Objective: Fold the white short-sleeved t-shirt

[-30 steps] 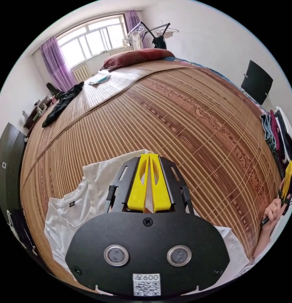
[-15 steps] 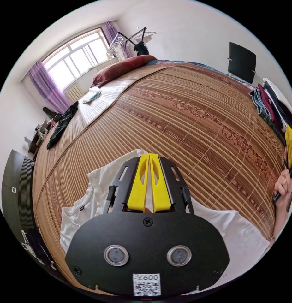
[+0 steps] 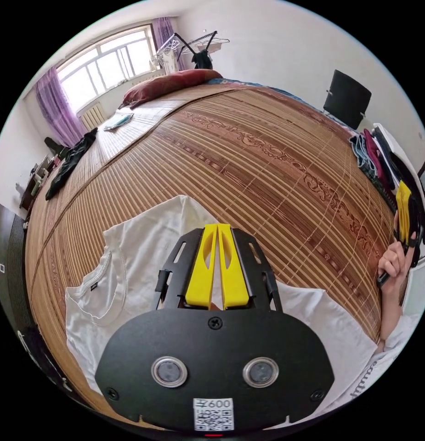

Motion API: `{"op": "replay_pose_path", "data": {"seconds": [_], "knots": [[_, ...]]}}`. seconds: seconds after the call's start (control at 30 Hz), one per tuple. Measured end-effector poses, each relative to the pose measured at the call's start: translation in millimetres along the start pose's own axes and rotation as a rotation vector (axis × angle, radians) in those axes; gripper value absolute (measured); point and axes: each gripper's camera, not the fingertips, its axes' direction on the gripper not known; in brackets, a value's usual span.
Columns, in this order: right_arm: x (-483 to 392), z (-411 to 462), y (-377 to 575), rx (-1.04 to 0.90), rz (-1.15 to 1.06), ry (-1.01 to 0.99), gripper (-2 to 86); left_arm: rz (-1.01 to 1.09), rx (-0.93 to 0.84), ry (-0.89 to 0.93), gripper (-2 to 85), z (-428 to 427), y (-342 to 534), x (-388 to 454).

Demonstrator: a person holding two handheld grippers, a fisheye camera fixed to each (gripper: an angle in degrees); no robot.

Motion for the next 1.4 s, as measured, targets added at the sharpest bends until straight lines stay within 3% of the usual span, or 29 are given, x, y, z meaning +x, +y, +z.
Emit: {"op": "replay_pose_path", "data": {"seconds": [0.3,0.43,0.67,0.83,1.07,1.4], "knots": [[1.3,-1.5,-7.2,0.0,0.0,0.001,-0.9,0.034,0.087,-0.028,0.8,-25.6,9.7,17.6],[2.2,-1.9,-10.9,-0.001,-0.002,0.001,-0.9,0.052,-0.028,-0.005,0.8,1.7,10.5,27.9],[5.0,-2.5,-17.4,0.0,-0.001,0.001,-0.9,-0.015,0.092,0.039,0.8,-21.2,24.3,29.0],[7.1,-2.4,-21.7,-0.001,-0.002,0.002,-0.9,0.048,-0.042,0.095,0.8,-1.6,34.2,58.4],[11.5,-1.2,-27.2,-0.001,-0.003,0.002,-0.9,0.107,0.03,0.089,0.9,-18.2,40.6,89.2],[18.7,3.2,-31.9,-0.003,-0.003,0.003,-0.9,0.209,-0.047,0.018,0.8,-10.6,61.4,147.4]]}}
